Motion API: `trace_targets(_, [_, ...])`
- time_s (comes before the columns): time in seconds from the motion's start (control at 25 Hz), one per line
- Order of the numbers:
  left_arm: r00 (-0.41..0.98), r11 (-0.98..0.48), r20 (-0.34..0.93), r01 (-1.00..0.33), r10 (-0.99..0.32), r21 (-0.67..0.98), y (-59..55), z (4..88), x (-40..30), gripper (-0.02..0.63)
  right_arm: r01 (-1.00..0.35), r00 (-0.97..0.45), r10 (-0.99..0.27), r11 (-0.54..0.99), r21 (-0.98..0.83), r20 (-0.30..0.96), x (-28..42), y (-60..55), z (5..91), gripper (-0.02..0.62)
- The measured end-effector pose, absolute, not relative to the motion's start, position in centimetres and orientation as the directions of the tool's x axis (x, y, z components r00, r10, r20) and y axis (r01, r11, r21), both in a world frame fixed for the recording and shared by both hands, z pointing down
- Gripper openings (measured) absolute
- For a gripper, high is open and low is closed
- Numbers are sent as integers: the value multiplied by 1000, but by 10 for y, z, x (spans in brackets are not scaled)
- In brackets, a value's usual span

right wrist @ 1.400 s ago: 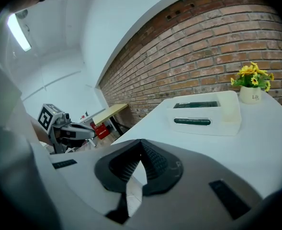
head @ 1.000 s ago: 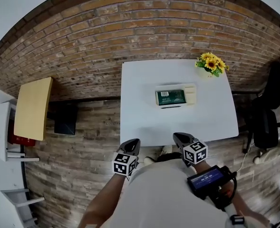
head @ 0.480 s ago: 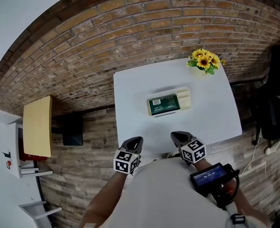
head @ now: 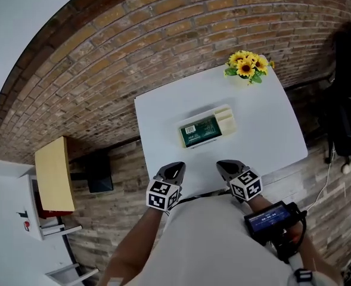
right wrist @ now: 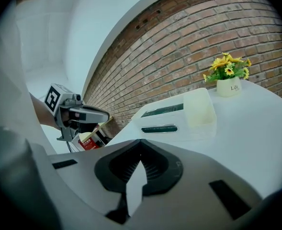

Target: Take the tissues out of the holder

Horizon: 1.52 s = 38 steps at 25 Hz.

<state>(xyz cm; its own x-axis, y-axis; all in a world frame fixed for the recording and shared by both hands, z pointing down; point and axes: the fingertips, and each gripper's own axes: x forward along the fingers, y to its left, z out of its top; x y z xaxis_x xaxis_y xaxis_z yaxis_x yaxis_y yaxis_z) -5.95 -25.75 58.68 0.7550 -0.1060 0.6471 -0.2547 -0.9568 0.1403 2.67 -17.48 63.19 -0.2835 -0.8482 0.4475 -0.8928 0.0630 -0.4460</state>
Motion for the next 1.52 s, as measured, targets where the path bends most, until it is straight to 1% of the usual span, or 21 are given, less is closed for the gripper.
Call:
trace_targets(0.36, [747,-998,664,-27,23,64,-282,579,-15,12,-878,-146,-879,-96,-470,453,38,-176,634,6])
trace_targets(0.56, [716,-997,694,67,73,36,-290,585,1,12,-870,-73,-893,-161,-465,445,44,-174,629,6])
trace_targets(0.8, [674,-990,731,143,105,10,-292,597,15,12,-850,1,-892,-239,-469,452,55,-161,633,6])
trace_targets(1.16, [617,-974,777,225,121,-27,-300,610,32,15,-823,36,-885,-290,-489,463,49,-146,642,6])
trace_targets(1.2, [609,-971,783,238,126,-28,-300,611,34,25,-821,38,-885,-292,-490,464,49,-145,642,6])
trace_targets(1.28, [586,-964,797,266,144,-22,-298,615,37,82,-820,40,-884,-295,-491,465,48,-143,642,6])
trace_targets(1.32, [575,-960,804,279,150,-21,-298,616,39,98,-819,40,-884,-296,-491,466,48,-143,642,6])
trace_targets(1.52, [549,-948,824,314,140,-48,-308,621,55,126,-816,43,-881,-303,-492,471,47,-138,643,6])
